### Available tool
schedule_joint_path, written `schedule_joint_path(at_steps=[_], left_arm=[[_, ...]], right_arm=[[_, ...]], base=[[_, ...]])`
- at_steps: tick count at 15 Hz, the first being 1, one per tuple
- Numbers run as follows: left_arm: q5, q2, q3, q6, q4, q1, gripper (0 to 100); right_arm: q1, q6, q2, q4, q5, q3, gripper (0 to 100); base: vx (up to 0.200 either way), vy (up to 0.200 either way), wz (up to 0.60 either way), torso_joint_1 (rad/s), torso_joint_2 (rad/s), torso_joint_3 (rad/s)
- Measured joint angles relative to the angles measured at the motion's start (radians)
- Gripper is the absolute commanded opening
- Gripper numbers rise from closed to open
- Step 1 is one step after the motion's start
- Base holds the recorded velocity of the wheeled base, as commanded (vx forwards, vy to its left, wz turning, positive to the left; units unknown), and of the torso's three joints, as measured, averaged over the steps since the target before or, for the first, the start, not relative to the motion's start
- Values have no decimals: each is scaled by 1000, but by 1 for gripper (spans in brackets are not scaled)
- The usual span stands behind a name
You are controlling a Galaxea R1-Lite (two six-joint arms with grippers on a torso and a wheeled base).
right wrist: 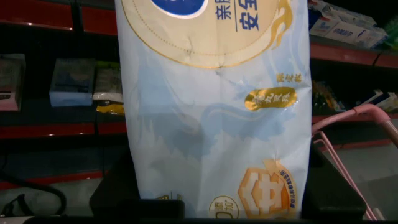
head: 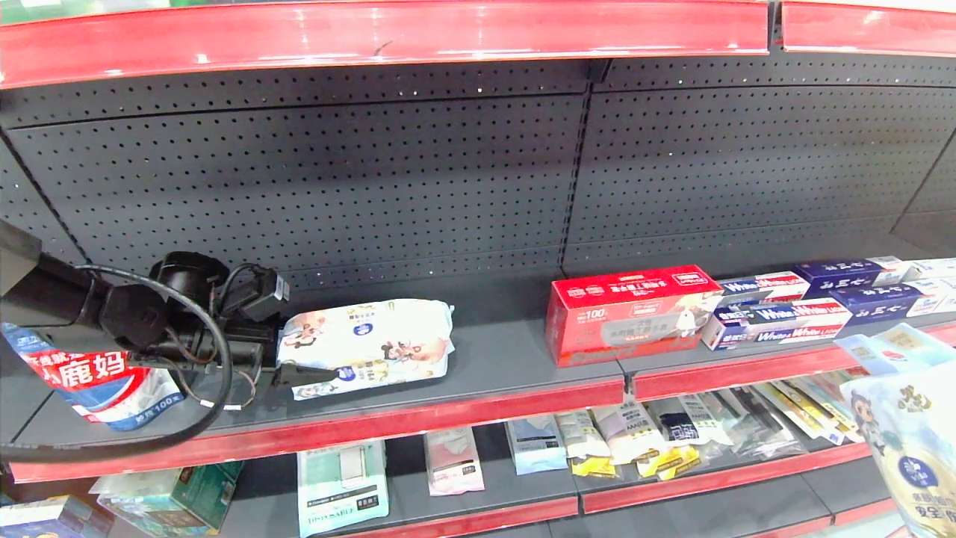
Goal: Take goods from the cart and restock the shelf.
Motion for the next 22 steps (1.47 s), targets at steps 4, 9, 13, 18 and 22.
schedule_joint_path(at_steps=[4,9,13,18,22], left_arm=[[-9,12,39,26,-12,12,0],[-21,36,73,71,-50,29,0],[-24,39,99,79,-52,49,0],[-31,39,122,104,-53,67,0],[-44,43,123,104,-53,69,0]], right_arm=[[0,0,1,0,0,0,0],[0,0,3,0,-2,0,0],[0,1,3,0,-2,0,0],[0,0,5,0,-2,0,0],[-1,0,2,0,-2,0,0]], base=[[0,0,0,0,0,0],[0,0,0,0,0,0],[0,0,0,0,0,0],[0,0,0,0,0,0],[0,0,0,0,0,0]])
